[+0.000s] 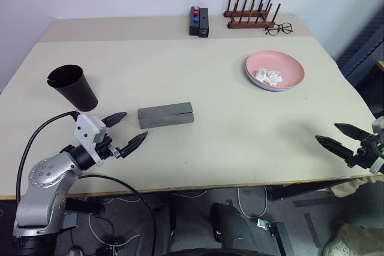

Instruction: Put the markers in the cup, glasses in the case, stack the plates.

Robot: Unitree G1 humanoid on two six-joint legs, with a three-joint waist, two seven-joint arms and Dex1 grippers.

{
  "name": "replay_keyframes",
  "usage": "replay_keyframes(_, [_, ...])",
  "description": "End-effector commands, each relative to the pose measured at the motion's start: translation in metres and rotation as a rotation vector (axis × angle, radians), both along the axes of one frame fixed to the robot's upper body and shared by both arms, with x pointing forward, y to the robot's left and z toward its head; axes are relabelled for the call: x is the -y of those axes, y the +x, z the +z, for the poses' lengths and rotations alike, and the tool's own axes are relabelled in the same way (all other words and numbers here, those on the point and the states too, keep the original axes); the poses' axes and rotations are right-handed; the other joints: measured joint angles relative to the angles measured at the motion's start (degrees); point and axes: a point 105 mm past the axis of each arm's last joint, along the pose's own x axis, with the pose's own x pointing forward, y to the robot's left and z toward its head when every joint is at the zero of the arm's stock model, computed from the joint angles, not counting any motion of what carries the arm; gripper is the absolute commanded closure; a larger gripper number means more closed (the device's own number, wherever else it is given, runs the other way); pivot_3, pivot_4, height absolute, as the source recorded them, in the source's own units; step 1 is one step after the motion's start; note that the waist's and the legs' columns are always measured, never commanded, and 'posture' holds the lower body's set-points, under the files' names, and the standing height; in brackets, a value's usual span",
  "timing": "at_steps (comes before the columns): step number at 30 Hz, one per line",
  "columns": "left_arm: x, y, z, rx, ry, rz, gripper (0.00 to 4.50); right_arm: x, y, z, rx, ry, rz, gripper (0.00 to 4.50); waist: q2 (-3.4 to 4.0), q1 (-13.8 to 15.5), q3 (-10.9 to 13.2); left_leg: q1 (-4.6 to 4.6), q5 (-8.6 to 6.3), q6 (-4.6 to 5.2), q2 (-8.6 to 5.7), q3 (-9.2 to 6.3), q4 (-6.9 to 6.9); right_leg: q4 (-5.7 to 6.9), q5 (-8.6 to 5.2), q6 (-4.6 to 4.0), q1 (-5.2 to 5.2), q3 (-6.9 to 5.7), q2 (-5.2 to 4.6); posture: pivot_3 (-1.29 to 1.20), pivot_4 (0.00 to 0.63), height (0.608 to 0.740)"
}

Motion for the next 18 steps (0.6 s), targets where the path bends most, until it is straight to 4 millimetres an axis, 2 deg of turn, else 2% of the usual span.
replay_keyframes(1, [-0.005,-0.004,0.015,0.059,-0.004,0.017,0.0,0.007,-0.003,0.015,0.062,-0.009,-0.032,0.51,0.0,0.04,0.0,-0.01,-0.01,0.01,0.01,0.0,-0.01,-0.04,0.0,0.0,0.0,0.0,0.01,0.0,0.15,0.74])
replay_keyframes(5, [-0.008,-0.002,0.022,0.084,-0.03,0.066,0.0,0.008,-0.005,0.016,0.068,-0.001,-0.038,0.51,0.0,0.08,0.0,-0.06,-0.01,0.01,0.01,-0.01,-0.01,-0.14,0.02,-0.02,0.02,-0.02,0.01,0.0,0.15,0.74])
replay_keyframes(9, [-0.007,0.004,0.032,0.105,-0.101,0.121,0.0,0.002,-0.005,0.015,0.079,0.0,-0.009,0.51,0.0,0.08,0.0,-0.06,-0.02,0.02,0.01,0.0,-0.01,-0.25,0.05,-0.04,0.07,-0.02,0.01,0.0,0.15,0.74])
replay_keyframes(18, [0.0,0.006,0.03,0.089,-0.151,0.151,0.0,-0.011,0.004,0.012,0.088,-0.001,0.05,0.51,0.01,0.02,-0.01,-0.06,-0.02,0.03,0.0,0.0,-0.01,-0.27,0.06,-0.04,0.08,-0.03,0.06,0.0,0.15,0.74])
